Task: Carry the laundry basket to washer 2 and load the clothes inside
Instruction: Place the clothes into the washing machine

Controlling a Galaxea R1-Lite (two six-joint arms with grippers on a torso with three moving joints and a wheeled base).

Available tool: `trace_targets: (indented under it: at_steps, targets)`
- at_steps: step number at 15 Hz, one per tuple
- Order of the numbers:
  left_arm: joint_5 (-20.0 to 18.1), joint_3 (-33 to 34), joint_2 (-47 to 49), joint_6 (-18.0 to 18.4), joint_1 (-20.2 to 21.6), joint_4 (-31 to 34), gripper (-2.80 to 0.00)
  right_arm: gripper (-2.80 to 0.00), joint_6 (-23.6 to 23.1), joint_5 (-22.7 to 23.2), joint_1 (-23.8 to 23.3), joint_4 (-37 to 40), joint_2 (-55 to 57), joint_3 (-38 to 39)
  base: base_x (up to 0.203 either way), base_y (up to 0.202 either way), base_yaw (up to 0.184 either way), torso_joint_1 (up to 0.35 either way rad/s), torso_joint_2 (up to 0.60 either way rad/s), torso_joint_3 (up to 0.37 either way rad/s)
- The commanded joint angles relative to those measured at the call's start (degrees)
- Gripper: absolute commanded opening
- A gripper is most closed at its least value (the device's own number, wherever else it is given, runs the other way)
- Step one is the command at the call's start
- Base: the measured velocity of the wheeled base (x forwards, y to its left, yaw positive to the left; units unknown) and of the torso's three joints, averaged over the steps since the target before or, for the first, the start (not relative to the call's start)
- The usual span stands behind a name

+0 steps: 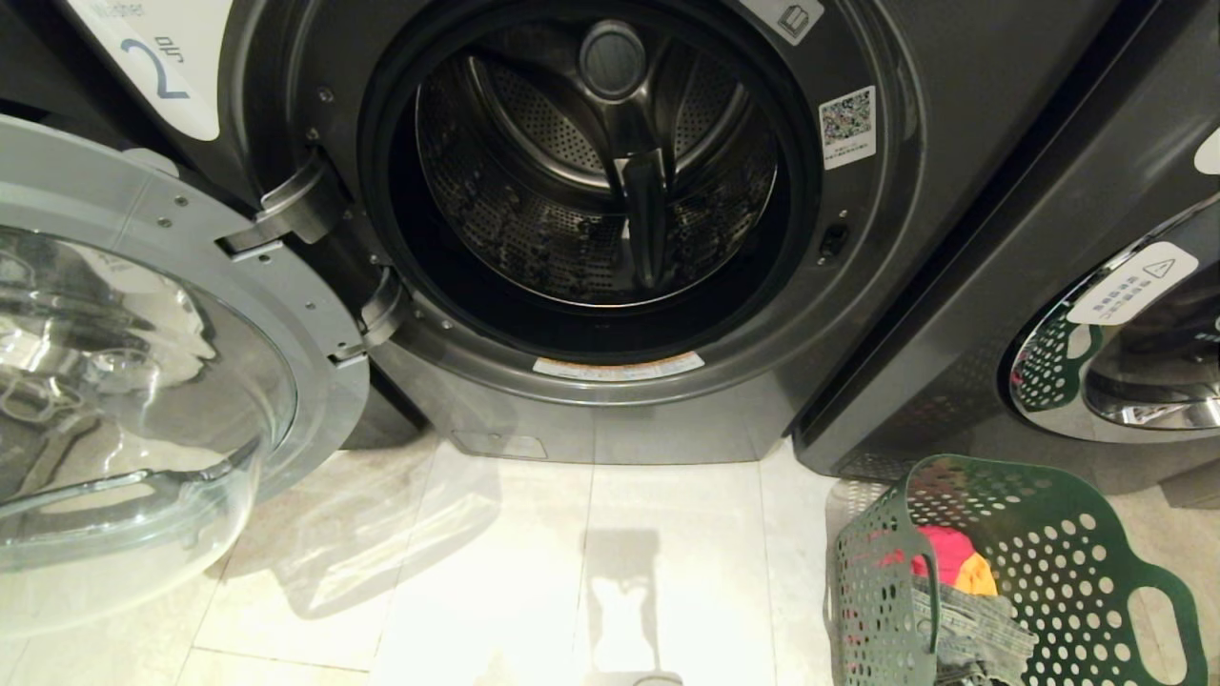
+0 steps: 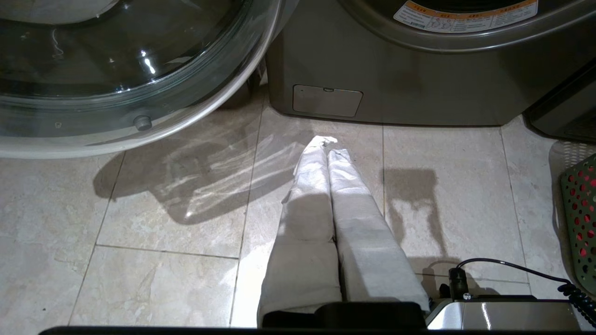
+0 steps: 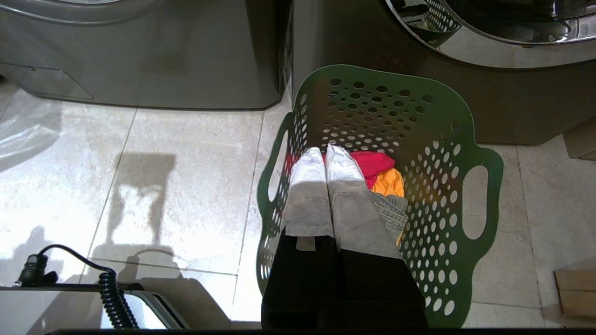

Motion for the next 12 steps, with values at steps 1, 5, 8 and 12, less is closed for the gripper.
trace_targets:
  at_steps: [1,5,8,12]
  targets:
    - [0.03,0.62,-0.03,-0.04,0.02,-0.05,-2.80,-2.80,-0.05,0.06,0.00,-0.01,-0.04,0.00,0.000,0.000,0.000,0.000,0.00,0.000]
    - [-0.01,0.62,0.00,-0.09,0.02,-0.05,-2.80,-2.80,-0.05,0.02,0.00,-0.01,-0.04,0.00,0.000,0.000,0.000,0.000,0.00,0.000]
    - [0.05,0.62,-0.03,-0.01,0.02,-0.05,-2.80,-2.80,-0.05,0.06,0.00,-0.01,-0.04,0.00,0.000,0.000,0.000,0.000,0.00,0.000]
    - [0.04,0.62,-0.03,-0.04,0.02,-0.05,-2.80,-2.80,-0.05,-0.03,0.00,-0.01,-0.04,0.00,0.000,0.000,0.000,0.000,0.00,0.000]
